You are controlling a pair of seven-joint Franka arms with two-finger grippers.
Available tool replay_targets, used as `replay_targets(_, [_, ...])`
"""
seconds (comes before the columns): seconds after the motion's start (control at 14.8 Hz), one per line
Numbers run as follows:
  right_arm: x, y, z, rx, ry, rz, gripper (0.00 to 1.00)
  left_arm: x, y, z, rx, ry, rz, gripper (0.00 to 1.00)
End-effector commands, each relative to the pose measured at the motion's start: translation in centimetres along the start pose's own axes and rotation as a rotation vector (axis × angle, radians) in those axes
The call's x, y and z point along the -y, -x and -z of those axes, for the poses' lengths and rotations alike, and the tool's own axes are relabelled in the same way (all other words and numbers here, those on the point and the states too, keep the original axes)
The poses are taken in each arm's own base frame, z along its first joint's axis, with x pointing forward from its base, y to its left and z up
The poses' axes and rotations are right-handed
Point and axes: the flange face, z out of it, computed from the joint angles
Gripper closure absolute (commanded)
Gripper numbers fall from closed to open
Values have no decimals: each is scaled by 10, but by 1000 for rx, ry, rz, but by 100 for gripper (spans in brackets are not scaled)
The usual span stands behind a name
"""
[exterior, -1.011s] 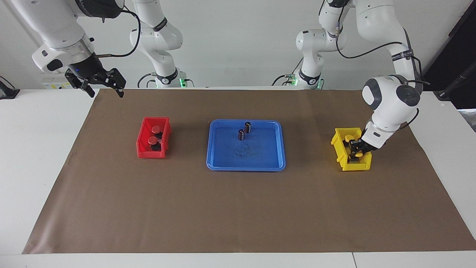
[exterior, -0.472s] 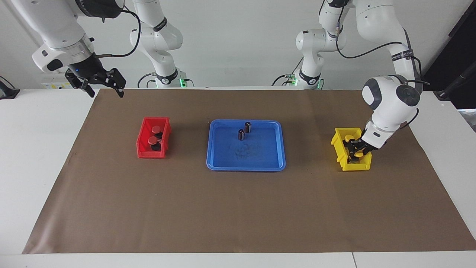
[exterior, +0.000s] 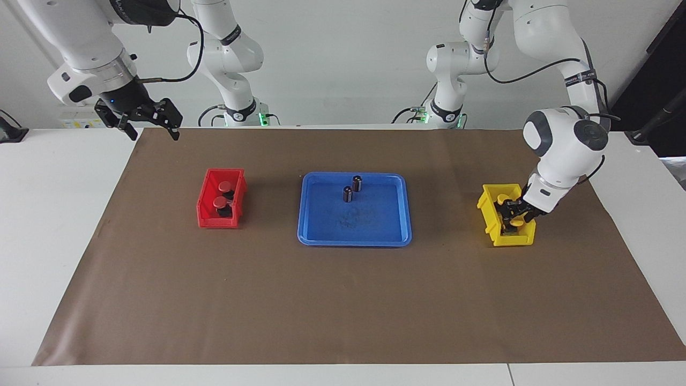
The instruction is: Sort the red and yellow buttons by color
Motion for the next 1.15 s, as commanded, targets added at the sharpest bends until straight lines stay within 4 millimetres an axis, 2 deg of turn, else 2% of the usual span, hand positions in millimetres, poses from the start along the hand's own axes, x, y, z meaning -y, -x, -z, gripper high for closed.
replay_targets(0.0, [1, 4, 3, -7, 10, -4, 0, -4, -5, 50, 51, 18, -10, 0])
replay_targets(0.2, [1, 4, 3, -7, 10, -3, 0, -11, -11, 104, 77, 14, -78, 0])
replay_targets(0.4, [1, 4, 3, -7, 10, -4, 0, -15, 2, 176, 111, 26, -85, 0])
replay_targets(0.47, [1, 4, 3, -7, 10, -3, 0, -14, 6, 192, 103, 26, -83, 0])
replay_targets(0.67, [0, 4, 3, -7, 10, -4, 0, -15, 19, 230, 87, 21, -87, 0])
replay_targets(0.88, [0, 4, 3, -7, 10, -4, 0, -29, 26, 252, 72, 16, -110, 0])
replay_targets(1.08, [0, 4, 3, -7, 10, -4, 0, -27, 28, 256, 72, 16, -108, 0])
